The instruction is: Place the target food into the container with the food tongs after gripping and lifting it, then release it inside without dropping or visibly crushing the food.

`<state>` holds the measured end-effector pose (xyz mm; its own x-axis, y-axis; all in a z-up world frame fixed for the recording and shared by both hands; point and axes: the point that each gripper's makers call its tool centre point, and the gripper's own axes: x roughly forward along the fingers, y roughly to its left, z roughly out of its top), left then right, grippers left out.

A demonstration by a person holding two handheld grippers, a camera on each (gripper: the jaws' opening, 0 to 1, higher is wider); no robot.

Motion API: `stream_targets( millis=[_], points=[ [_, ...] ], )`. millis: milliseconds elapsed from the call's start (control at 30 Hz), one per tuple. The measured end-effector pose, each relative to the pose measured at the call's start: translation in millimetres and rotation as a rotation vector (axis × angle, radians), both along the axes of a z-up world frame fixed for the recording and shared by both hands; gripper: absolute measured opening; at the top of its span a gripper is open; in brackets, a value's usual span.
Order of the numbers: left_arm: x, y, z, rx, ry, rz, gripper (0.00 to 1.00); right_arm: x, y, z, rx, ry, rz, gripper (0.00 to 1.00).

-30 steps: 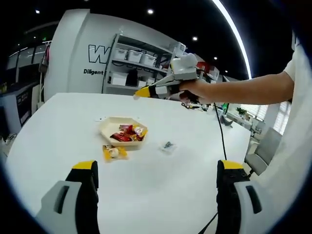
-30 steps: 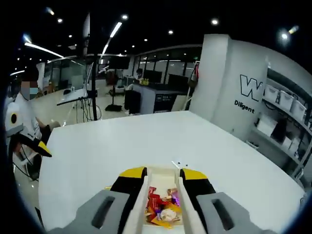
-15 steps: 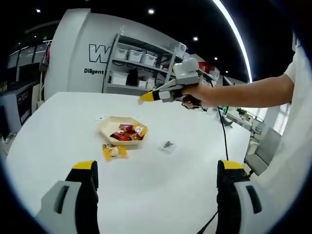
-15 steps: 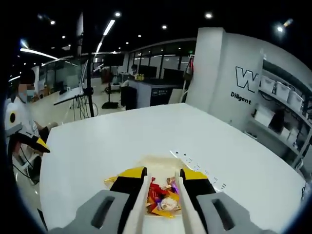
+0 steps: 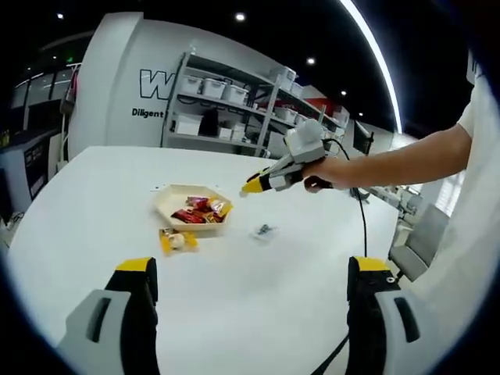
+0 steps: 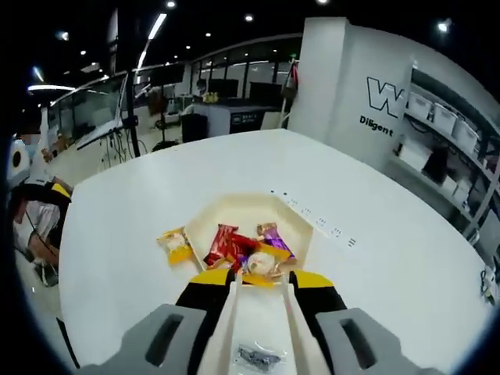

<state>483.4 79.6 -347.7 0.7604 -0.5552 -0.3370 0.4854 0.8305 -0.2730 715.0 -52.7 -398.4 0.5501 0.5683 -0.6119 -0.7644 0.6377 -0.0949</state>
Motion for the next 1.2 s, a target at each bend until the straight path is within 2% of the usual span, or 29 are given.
stream_targets(
  millis=[200,300,600,767,800,1033,1200],
  points=[
    [-2.1,0,-0.9,0.004,0.003,-0.003,0.98,-11,-22,-29.2,-0.024,0.071,-0.049,0.24],
    [-2.6,0,-1.3,0.004,0.006,-0.001,0.98,-18,-30,-44.9,-0.054,0.088,-0.048,0.24],
    [-2.6,0,1.2,0.005,0.005,-0.001,0.98,-29,-45,-68.3,-0.091,0.133,-0.072,0.25],
    [-4.6,2,-0.9,0.009,0.014,0.002,0.98,-41,-50,-75.1,-0.085,0.173,-0.083,0.25],
    [-5.0,3,-3.2,0.013,0.019,0.003,0.98,-42,-50,-74.0,-0.076,0.165,-0.083,0.25],
    [-4.5,-7,-3.7,0.006,0.020,-0.013,0.97,-58,-53,-76.4,-0.008,0.212,-0.120,0.25],
    [-3.6,-13,-2.6,0.000,0.014,-0.023,0.97,-80,-50,-75.5,0.045,0.254,-0.136,0.25]
  ],
)
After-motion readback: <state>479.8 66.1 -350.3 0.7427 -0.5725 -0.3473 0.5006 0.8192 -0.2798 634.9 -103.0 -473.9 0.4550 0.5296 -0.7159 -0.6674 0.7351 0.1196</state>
